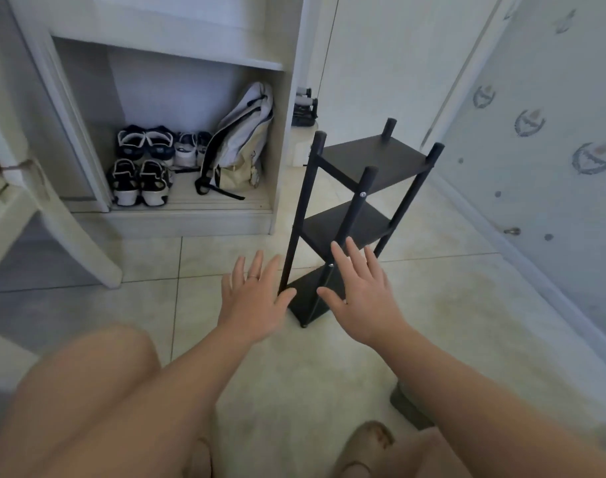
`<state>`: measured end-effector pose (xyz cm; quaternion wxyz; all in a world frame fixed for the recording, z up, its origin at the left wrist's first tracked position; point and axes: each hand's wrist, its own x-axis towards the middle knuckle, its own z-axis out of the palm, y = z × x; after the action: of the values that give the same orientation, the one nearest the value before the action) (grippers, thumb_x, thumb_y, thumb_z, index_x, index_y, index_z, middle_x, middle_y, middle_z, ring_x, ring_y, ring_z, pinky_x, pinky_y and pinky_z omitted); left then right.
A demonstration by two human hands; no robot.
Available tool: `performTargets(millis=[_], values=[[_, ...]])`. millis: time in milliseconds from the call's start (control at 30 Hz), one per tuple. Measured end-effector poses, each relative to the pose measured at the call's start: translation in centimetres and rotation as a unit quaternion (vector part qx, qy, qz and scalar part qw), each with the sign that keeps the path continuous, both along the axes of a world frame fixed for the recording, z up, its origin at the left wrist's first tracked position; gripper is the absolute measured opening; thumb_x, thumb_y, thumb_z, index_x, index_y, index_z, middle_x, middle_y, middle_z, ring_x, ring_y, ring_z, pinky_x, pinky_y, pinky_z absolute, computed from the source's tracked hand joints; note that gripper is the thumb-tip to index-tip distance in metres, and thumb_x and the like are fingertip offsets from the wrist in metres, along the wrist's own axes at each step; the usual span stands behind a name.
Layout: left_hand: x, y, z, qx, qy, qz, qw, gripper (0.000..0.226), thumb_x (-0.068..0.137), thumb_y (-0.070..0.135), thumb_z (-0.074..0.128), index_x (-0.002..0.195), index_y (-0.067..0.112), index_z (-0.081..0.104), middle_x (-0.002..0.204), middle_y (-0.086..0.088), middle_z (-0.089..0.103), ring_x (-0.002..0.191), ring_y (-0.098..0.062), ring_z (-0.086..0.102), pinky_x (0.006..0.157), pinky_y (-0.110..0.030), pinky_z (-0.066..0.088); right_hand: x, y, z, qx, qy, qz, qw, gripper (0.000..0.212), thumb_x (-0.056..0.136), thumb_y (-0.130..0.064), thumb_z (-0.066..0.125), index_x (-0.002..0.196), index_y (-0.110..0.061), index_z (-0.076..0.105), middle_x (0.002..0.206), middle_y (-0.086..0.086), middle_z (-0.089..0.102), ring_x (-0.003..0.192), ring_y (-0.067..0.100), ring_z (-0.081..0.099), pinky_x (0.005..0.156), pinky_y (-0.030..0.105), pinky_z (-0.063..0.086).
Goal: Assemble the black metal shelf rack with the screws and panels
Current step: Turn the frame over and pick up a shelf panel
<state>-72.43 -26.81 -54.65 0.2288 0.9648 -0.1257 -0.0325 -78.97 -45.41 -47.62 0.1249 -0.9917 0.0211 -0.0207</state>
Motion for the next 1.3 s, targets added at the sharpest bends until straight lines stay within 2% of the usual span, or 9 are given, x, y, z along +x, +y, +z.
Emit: performTargets(millis=[233,367,533,667,767,833,967,1133,1300], values=[[3.0,4.0,-8.0,0.102,0.055,0.017,0.993,0.073,0.099,0.065,0.023,0.157,0.036,-0.010,0.166,0.004,-0.016,0.151,-0.028,-0.021,0.120,-0.057,-0.007,3.1,2.9,-9.8,-0.059,0.081,0.007,0.995,0.077,0.102,-0.065,0.026,0.161,-0.034,-0.014,0.168,-0.007,-0.022,0.155,0.027,-0.022,0.125,0.050,-0.003],[6.6,5.6,-13.0,0.125,0.114,0.032,0.985,0.075,0.098,0.067,0.022,0.155,0.036,-0.016,0.166,0.004,-0.019,0.150,-0.028,-0.024,0.120,-0.056,-0.010,7.2,4.3,-15.1,-0.059,0.128,0.022,0.990,0.079,0.101,-0.064,0.024,0.162,-0.029,-0.013,0.169,-0.004,-0.020,0.156,0.029,-0.017,0.126,0.052,0.003],[10.3,6.2,-14.9,0.145,0.195,0.041,0.969,0.076,0.098,0.067,0.022,0.156,0.035,-0.015,0.166,0.004,-0.019,0.151,-0.028,-0.023,0.121,-0.055,-0.009,11.8,5.3,-16.9,-0.069,0.190,0.039,0.979,0.079,0.101,-0.062,0.024,0.162,-0.026,-0.011,0.170,-0.002,-0.016,0.157,0.030,-0.012,0.126,0.053,0.007],[9.6,6.6,-9.8,0.138,0.255,0.055,0.955,0.076,0.099,0.066,0.023,0.157,0.034,-0.014,0.166,0.003,-0.019,0.151,-0.028,-0.022,0.121,-0.055,-0.009,12.6,5.8,-11.3,-0.069,0.221,0.047,0.972,0.078,0.100,-0.062,0.023,0.163,-0.025,-0.007,0.171,-0.001,-0.012,0.157,0.031,-0.007,0.126,0.053,0.009],[8.5,6.8,-3.1,0.125,0.286,0.062,0.948,0.075,0.099,0.066,0.021,0.157,0.034,-0.013,0.166,0.003,-0.020,0.150,-0.028,-0.024,0.121,-0.055,-0.010,12.5,6.2,-4.2,-0.052,0.230,0.055,0.970,0.078,0.102,-0.058,0.033,0.164,-0.023,0.001,0.172,0.001,-0.005,0.157,0.033,-0.003,0.126,0.055,0.012],[8.0,6.6,0.5,0.117,0.293,0.069,0.946,0.074,0.099,0.066,0.020,0.157,0.034,-0.013,0.166,0.004,-0.020,0.151,-0.028,-0.023,0.121,-0.054,-0.011,12.2,6.3,-0.4,-0.045,0.236,0.059,0.969,0.078,0.103,-0.056,0.038,0.164,-0.022,0.003,0.172,0.002,-0.003,0.157,0.034,-0.001,0.125,0.056,0.013],[7.5,5.7,12.0,0.103,0.279,0.070,0.952,0.073,0.099,0.065,0.021,0.157,0.034,-0.011,0.166,0.004,-0.017,0.152,-0.028,-0.020,0.120,-0.054,-0.008,11.9,5.2,11.3,-0.043,0.229,0.068,0.970,0.077,0.103,-0.055,0.038,0.164,-0.022,0.005,0.172,0.003,-0.001,0.157,0.035,0.000,0.125,0.056,0.014],[8.5,2.5,21.6,0.092,0.278,0.078,0.953,0.072,0.100,0.063,0.023,0.158,0.033,-0.007,0.167,0.003,-0.011,0.153,-0.029,-0.014,0.121,-0.054,-0.001,13.2,0.9,21.1,-0.051,0.214,0.065,0.973,0.075,0.104,-0.056,0.033,0.164,-0.021,0.006,0.172,0.003,0.000,0.158,0.033,0.001,0.125,0.053,0.013],[9.8,-3.1,26.2,0.054,0.312,0.103,0.943,0.072,0.100,0.061,0.027,0.159,0.030,-0.001,0.168,0.002,-0.003,0.154,-0.027,-0.007,0.122,-0.052,0.006,15.6,-6.9,25.9,-0.048,0.223,0.042,0.973,0.075,0.103,-0.055,0.030,0.164,-0.023,0.000,0.172,0.000,-0.003,0.158,0.030,-0.004,0.126,0.049,0.010]])
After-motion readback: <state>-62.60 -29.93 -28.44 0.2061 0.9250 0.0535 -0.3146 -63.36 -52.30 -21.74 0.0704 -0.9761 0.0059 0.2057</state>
